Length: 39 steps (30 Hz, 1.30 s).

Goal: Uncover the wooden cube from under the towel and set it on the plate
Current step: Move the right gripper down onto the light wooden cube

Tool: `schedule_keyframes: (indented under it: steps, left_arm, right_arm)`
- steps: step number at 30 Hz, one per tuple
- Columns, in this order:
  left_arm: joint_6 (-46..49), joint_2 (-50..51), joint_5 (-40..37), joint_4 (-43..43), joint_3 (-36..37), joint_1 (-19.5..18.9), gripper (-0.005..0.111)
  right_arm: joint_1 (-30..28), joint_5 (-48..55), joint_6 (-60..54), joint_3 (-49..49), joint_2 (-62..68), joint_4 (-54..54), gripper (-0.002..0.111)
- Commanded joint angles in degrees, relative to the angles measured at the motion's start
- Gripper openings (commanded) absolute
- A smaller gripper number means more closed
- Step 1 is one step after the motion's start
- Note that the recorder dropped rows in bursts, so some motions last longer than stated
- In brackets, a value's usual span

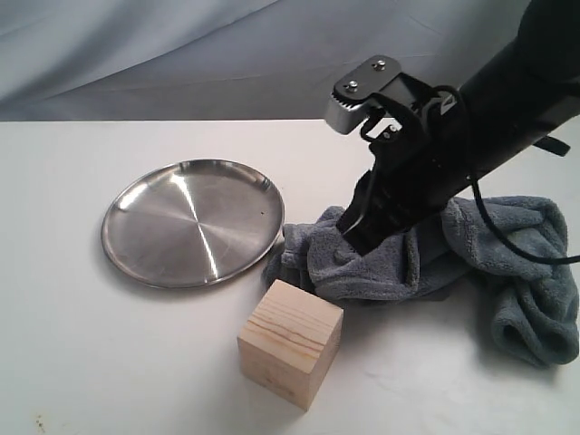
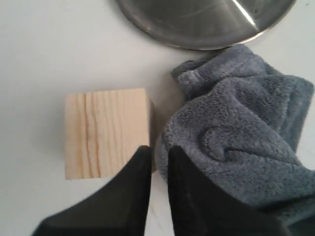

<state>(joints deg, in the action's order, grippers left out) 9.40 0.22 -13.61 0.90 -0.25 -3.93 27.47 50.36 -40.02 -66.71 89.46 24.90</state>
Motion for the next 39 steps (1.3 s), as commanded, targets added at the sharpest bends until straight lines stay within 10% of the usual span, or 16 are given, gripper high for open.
schedule_keyframes:
  steps: [1, 17, 39]
  left_arm:
    - [-0.2, -0.2, 0.7, -0.2, 0.3, -0.1, 0.000]
    - [-0.2, -0.2, 0.7, -0.2, 0.3, -0.1, 0.000]
    - [-0.2, -0.2, 0.7, -0.2, 0.3, -0.1, 0.000]
  right_arm:
    - [3.2, 0.7, -0.6, -0.1, -0.5, 0.2, 0.032]
    - [11.5, 0.6, 0.8, -0.1, 0.4, 1.0, 0.098]
    - [11.5, -3.9, 1.0, -0.1, 11.0, 0.4, 0.104]
